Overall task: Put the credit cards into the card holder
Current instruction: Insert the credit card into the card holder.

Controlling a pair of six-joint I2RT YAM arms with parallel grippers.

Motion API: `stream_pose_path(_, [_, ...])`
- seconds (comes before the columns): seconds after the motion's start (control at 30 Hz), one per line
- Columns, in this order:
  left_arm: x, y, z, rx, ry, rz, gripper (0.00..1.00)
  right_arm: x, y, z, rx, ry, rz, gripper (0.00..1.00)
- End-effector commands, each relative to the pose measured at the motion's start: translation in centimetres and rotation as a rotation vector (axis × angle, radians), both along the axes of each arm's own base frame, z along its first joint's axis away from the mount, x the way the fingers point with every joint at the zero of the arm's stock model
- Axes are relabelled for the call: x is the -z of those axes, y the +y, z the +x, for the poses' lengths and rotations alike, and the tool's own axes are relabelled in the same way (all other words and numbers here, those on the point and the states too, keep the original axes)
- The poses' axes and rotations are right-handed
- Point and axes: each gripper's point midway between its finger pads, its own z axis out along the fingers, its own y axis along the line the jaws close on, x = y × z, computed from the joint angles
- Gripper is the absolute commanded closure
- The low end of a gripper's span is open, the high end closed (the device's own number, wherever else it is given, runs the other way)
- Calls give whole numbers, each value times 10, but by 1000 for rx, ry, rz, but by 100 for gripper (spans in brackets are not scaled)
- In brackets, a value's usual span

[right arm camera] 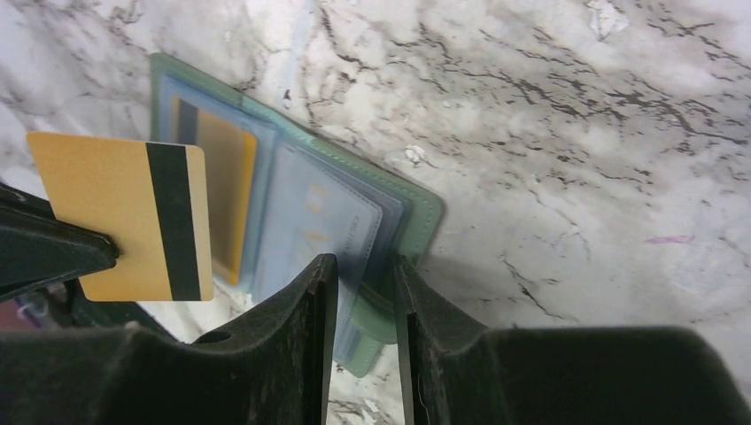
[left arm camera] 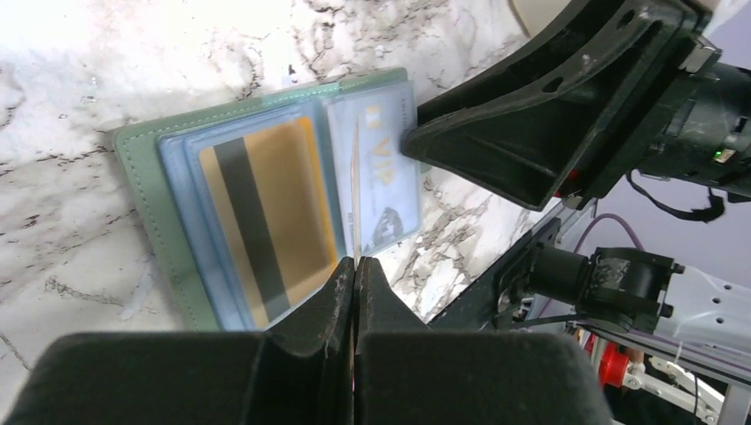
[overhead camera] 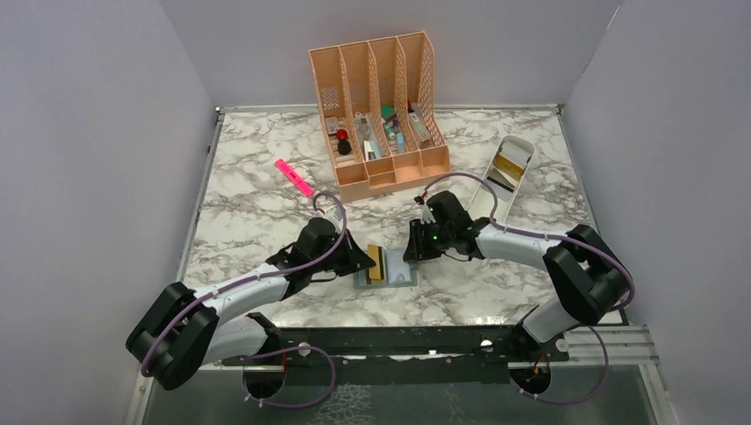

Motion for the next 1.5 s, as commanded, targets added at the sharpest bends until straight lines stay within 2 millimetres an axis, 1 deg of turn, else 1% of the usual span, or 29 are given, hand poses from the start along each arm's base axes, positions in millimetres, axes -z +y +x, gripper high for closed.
stream_pose_path(0.0, [1,-7,2,31,-24,-37,100,13,-15,9,22,-45,-121,69])
stream_pose_path(0.1, [5,-9,2,41,-16,-39,100,20,-17,6,17,-32,-132,72])
stream_pose_path(0.27, [12,-9,3,37,-13,-26,100,26,-17,2,13,-19,-131,74])
stream_pose_path(0.67, [27,-6,5,7,17,-12,100,29,-15,-2,7,-8,-105,75])
stream_pose_path(0.83, [29,-11,4,9,39,-37,100,30,-16,-2,11,-9,-112,75])
stream_pose_path(1.0, [32,-11,3,1,52,-37,100,32,-17,-3,16,-7,-112,76])
stream_pose_path(1.2, [32,-11,2,-3,62,-44,100,35,-18,-4,14,-1,-114,77])
stream_pose_path(1.33, [26,-11,3,-6,51,-61,100,32,-20,-3,34,-9,-120,79])
stream_pose_path(1.47, [15,-14,2,-4,48,-94,100,24,-24,-2,62,-32,-113,80])
